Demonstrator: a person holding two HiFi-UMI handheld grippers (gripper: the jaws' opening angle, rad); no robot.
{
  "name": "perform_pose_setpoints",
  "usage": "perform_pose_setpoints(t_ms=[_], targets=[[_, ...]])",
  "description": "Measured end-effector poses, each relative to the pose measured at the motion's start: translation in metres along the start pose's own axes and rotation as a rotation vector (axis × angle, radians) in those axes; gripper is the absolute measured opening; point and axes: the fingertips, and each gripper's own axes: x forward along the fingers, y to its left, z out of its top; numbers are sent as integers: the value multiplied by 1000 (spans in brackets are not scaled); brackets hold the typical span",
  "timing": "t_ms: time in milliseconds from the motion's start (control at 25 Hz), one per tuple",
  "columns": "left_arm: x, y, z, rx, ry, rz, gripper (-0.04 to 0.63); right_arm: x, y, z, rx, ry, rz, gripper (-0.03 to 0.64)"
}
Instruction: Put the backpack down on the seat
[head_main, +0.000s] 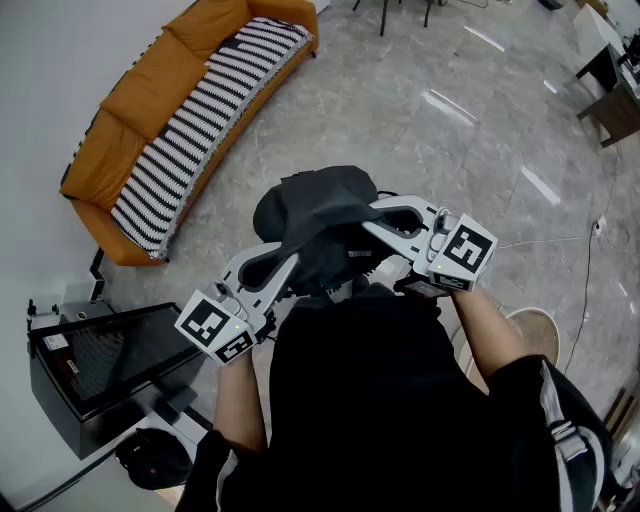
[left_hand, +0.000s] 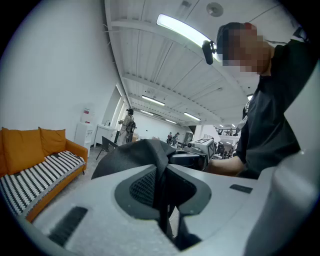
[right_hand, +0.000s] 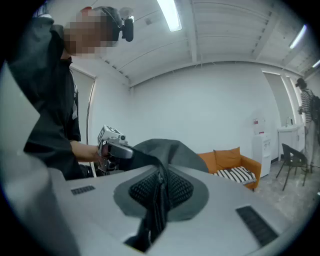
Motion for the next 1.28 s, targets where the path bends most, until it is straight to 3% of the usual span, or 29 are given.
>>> perform_pose_setpoints(t_ms=[640, 1280], targets=[[-7, 3, -2, -12, 1, 39, 48, 5, 2, -4, -2, -12, 34, 41], [20, -4, -17, -46, 14, 75, 49, -19, -16, -20, 22, -27, 20, 43]])
